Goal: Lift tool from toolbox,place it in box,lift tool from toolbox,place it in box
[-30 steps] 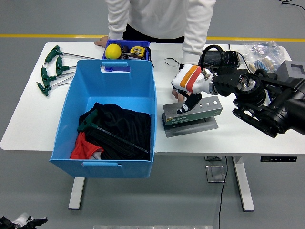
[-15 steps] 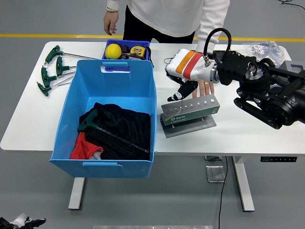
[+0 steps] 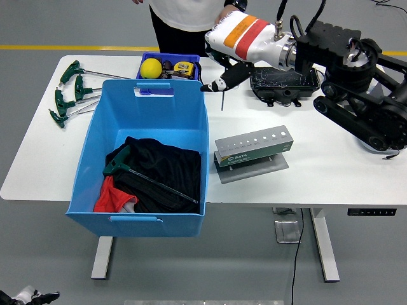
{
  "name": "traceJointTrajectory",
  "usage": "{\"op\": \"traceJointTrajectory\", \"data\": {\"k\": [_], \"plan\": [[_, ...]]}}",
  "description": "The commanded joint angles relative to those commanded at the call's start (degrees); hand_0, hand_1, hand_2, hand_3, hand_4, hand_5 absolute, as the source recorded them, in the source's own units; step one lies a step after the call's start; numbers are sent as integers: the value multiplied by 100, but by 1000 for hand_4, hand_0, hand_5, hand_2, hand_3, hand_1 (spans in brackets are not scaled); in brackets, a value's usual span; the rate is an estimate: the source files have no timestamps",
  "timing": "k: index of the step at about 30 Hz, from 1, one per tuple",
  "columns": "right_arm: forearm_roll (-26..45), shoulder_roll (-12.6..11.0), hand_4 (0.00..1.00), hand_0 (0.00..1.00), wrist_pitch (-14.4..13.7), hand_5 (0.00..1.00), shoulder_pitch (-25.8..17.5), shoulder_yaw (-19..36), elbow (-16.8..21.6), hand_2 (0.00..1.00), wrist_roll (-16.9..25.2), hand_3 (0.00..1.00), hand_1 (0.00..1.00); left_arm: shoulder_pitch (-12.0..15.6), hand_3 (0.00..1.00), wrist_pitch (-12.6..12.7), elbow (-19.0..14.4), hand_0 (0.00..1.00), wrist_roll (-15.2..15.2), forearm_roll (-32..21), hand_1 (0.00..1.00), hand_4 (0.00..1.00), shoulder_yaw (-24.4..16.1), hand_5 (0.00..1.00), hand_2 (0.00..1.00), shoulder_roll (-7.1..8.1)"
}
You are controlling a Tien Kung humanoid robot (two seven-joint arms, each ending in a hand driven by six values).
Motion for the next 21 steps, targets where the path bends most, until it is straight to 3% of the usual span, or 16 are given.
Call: {"op": "traceJointTrajectory", "data": {"k": [4, 14, 15, 20, 21], "plan": [[441, 201, 877, 2, -118, 670, -67, -27, 156, 2, -83, 6, 2, 13, 626, -8, 0, 707, -1, 41, 665, 661, -24, 664, 679, -9], [756, 832, 870, 2, 112, 658, -12, -907, 149, 36, -340, 24, 2, 47, 626, 2, 0, 713, 24, 217, 665, 661, -177, 665, 678, -44], [760, 894, 866, 60, 123, 634, 2, -1011, 131, 112, -353, 126, 50, 49, 626, 3, 0, 717, 26, 227, 666, 661, -186, 666, 678, -47], [698, 1162, 866, 60, 318, 634, 36, -1391, 93, 112, -449, 126, 50, 47, 626, 2, 0, 717, 29, 258, 666, 661, -188, 666, 678, -51], [682, 1190, 876, 235, 336, 625, 40, -1424, 89, 345, -447, 431, 252, 44, 626, 1, 0, 717, 28, 253, 666, 661, -179, 665, 678, -50]]}}
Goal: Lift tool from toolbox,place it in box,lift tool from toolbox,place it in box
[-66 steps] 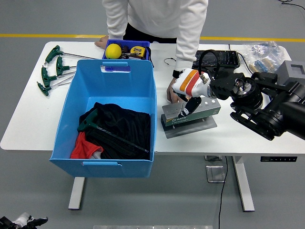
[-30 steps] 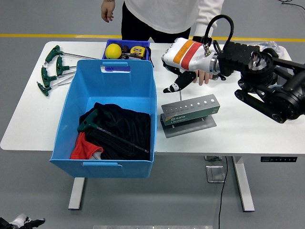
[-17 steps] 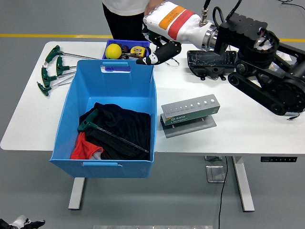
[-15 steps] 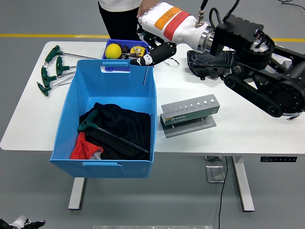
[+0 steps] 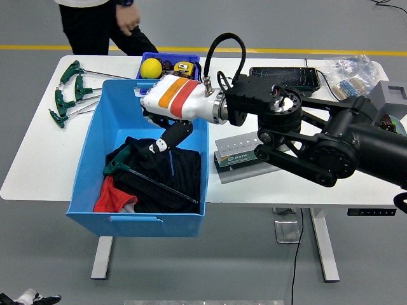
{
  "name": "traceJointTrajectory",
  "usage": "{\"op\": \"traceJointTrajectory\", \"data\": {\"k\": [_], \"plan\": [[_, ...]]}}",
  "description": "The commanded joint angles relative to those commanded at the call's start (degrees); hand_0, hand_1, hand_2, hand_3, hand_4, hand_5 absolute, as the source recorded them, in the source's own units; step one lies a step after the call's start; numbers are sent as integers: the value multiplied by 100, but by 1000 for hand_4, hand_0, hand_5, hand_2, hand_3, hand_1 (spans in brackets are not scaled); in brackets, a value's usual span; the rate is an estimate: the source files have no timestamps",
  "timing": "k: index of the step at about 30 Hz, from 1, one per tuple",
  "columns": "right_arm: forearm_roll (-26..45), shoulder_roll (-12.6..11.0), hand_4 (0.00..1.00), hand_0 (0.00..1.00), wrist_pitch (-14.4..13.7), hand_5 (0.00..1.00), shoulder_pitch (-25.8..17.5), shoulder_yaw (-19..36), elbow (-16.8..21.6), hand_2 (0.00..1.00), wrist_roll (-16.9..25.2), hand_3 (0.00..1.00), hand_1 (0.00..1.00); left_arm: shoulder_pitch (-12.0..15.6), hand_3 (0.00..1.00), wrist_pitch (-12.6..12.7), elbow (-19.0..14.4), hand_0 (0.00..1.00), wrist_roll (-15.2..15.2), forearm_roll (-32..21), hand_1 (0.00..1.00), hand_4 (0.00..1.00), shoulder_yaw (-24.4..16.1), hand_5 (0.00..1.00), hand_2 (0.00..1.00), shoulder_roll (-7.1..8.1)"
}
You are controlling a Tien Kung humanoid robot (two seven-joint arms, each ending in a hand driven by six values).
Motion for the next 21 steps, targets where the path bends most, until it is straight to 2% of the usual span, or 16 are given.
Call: {"op": "traceJointTrajectory", "data": {"k": [5, 6, 11, 12, 17, 18, 21], "plan": [[-288, 97, 876, 235, 66, 625, 51, -88, 32, 345, -18, 431, 252, -22, 626, -9, 0, 717, -8, -40, 666, 661, 39, 665, 678, 15], [-296, 97, 888, 503, 86, 614, 66, -86, 54, 636, -30, 559, 552, -26, 627, -12, 0, 715, -10, -40, 663, 660, 36, 665, 678, 17], [-326, 122, 888, 503, 56, 614, 104, -46, 88, 636, -27, 559, 552, -26, 627, -10, 0, 715, -8, -28, 663, 660, 0, 665, 678, 14], [-300, 127, 897, 683, 0, 603, 106, -36, 86, 782, 12, 738, 697, -25, 626, -8, 0, 717, -8, -28, 664, 660, -8, 665, 678, 12], [-198, 139, 897, 683, -434, 603, 79, 17, 68, 782, 219, 738, 697, -22, 626, -4, 0, 717, -9, -21, 664, 660, -37, 665, 678, 3], [-210, 133, 914, 793, -499, 593, 70, 32, 69, 862, 246, 930, 778, -24, 626, -6, 0, 719, -10, -18, 664, 659, -39, 665, 678, 2], [-266, 81, 914, 793, -633, 593, 2, 114, 87, 862, 293, 930, 778, -27, 626, -4, 0, 719, -17, -39, 664, 659, -25, 665, 678, -2]]}}
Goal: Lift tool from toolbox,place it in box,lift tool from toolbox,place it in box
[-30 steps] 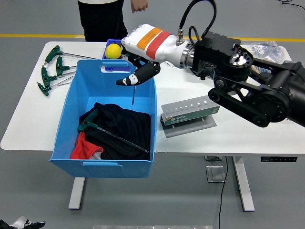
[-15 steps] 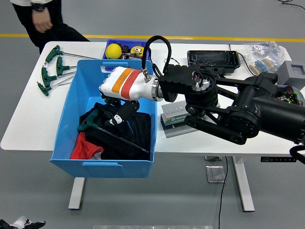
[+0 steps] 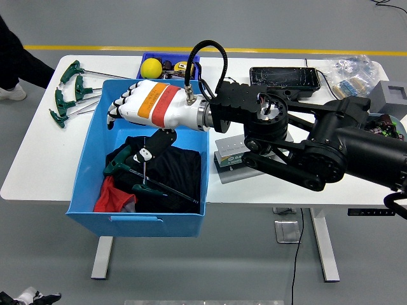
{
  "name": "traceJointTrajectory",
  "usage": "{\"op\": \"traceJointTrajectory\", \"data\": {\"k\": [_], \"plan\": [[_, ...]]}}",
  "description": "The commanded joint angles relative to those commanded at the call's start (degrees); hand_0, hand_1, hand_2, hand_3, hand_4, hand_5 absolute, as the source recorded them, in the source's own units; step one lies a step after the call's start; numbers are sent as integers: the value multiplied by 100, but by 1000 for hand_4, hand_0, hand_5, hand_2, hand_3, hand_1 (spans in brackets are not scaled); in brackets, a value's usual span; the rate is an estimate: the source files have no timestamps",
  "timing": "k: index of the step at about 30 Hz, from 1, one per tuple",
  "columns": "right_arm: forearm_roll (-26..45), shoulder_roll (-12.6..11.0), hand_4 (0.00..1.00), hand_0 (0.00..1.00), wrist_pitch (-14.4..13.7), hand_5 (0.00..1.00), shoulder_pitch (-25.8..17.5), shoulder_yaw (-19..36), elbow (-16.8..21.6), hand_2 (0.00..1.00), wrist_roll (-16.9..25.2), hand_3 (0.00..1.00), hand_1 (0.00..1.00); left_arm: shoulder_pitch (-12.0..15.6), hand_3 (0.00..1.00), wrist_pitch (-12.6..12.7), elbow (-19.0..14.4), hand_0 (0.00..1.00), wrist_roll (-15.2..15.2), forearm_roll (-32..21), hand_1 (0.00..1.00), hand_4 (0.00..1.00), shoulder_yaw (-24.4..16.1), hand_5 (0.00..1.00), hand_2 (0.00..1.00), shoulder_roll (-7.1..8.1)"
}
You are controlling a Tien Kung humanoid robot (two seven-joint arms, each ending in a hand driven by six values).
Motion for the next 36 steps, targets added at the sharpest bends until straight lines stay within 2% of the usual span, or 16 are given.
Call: {"op": "traceJointTrajectory", "data": {"k": [6, 8, 9, 12, 14, 15, 19, 21, 22, 26, 27, 28, 30, 32, 33, 36], "plan": [[240, -356, 932, 840, -379, 606, -419, 487, 111, 894, 225, 964, 817, -24, 626, 44, 0, 718, -18, -133, 664, 658, 59, 664, 678, -13], [503, -437, 932, 840, -457, 606, -540, 624, 95, 894, 334, 964, 817, -31, 626, 47, 0, 718, -22, -146, 664, 658, 68, 664, 678, -15], [740, -507, 936, 840, -516, 607, -646, 720, 83, 856, 468, 886, 801, -34, 626, 46, 0, 719, -24, -155, 665, 659, 79, 665, 678, -15], [1448, -669, 936, 840, -580, 607, -910, 889, 121, 856, 903, 886, 801, -30, 626, 44, 0, 719, -28, -159, 665, 659, 83, 665, 678, -20], [1932, -802, 936, 840, -497, 607, -1155, 1052, 232, 856, 1204, 886, 801, -27, 626, 51, 0, 719, -27, -159, 665, 659, 79, 665, 678, -34], [2192, -887, 947, 847, -451, 616, -1295, 1150, 325, 827, 1305, 777, 793, -29, 626, 54, 0, 718, -23, -169, 664, 658, 92, 665, 678, -43], [3123, -1272, 947, 847, -230, 616, -1844, 1590, 769, 827, 1303, 777, 793, -68, 626, 61, 0, 718, -69, -278, 664, 658, 233, 665, 678, -54], [3645, -1547, 947, 847, -144, 616, -2246, 1923, 1070, 827, 1209, 777, 793, -101, 624, 85, 0, 718, -116, -442, 663, 658, 382, 665, 677, -49], [3868, -1659, 998, 855, -108, 687, -2427, 2060, 1192, 833, 1172, 834, 804, -117, 624, 98, 0, 718, -132, -506, 663, 658, 437, 665, 677, -47], [4837, -2065, 998, 855, 92, 687, -3280, 2766, 1652, 833, 1032, 834, 804, -171, 624, 153, 0, 718, -183, -752, 663, 658, 669, 665, 677, -25], [5097, -2146, 998, 855, 150, 801, -3535, 2985, 1746, 841, 1000, 856, 806, -185, 625, 165, 0, 716, -196, -804, 662, 658, 733, 665, 677, -21], [5358, -2230, 998, 855, 228, 801, -3782, 3204, 1840, 841, 950, 856, 806, -201, 625, 184, 0, 716, -215, -901, 662, 658, 836, 665, 677, -17], [5805, -2293, 998, 855, 321, 801, -4229, 3614, 1932, 841, 880, 856, 806, -221, 625, 209, 0, 716, -238, -1045, 662, 658, 987, 665, 677, -9], [6241, -2265, 998, 855, 446, 801, -4642, 3981, 2006, 841, 764, 856, 806, -237, 625, 232, 0, 716, -264, -1207, 662, 658, 1163, 665, 677, 1], [6495, -2214, 998, 847, 510, 837, -4902, 4224, 2037, 841, 704, 856, 807, -243, 625, 237, 0, 715, -269, -1247, 666, 658, 1218, 664, 677, 3], [6522, -2039, 998, 847, 649, 837, -5561, 4745, 2068, 841, 572, 856, 807, -259, 625, 235, 0, 715, -274, -1265, 666, 658, 1284, 664, 677, -2]]}}
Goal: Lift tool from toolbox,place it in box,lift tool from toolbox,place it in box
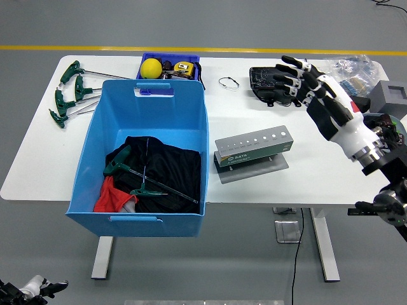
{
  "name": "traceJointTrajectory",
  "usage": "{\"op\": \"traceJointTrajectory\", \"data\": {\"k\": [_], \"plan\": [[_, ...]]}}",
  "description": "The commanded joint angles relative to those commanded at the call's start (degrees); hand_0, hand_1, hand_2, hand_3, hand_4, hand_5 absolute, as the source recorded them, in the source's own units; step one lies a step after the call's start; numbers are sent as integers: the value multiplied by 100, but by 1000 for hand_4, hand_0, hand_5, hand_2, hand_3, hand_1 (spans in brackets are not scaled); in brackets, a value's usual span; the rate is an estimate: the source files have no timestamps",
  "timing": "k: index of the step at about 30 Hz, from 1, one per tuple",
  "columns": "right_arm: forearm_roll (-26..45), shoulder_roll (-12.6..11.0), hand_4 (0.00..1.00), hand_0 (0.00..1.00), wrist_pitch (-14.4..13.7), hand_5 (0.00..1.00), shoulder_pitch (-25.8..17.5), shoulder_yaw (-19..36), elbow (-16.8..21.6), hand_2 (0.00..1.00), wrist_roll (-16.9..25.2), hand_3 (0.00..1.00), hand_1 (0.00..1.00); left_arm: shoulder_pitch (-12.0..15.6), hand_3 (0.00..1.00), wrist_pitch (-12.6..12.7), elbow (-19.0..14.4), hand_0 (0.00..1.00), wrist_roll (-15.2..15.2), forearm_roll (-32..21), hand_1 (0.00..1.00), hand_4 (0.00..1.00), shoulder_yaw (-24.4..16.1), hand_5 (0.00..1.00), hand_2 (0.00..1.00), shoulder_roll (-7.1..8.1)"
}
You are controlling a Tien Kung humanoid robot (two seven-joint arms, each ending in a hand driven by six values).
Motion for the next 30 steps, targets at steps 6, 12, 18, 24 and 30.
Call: {"op": "traceJointTrajectory", "data": {"k": [6, 12, 18, 24, 30], "plan": [[-328, 460, 998, 834, 133, 854, -622, 601, -64, 835, -174, 840, 798, 0, 625, -55, 0, 715, -16, -36, 665, 658, 151, 665, 677, -4], [-345, 669, 998, 822, 82, 859, -800, 845, -162, 823, -211, 828, 782, 12, 625, -113, 0, 715, -26, -93, 662, 659, 245, 665, 677, 4], [-346, 691, 998, 810, 71, 859, -807, 988, -178, 817, -223, 817, 774, 18, 626, -104, 0, 709, -58, -337, 663, 658, 421, 665, 677, 11], [-347, 699, 998, 807, 63, 859, -775, 1054, -192, 810, -239, 820, 771, -19, 627, -98, 0, 708, -100, -599, 662, 659, 575, 665, 676, 33], [-341, 736, 998, 805, 42, 858, -825, 1079, -235, 808, -263, 815, 764, -21, 625, -129, 0, 708, -90, -505, 659, 659, 362, 665, 676, 22]]}}
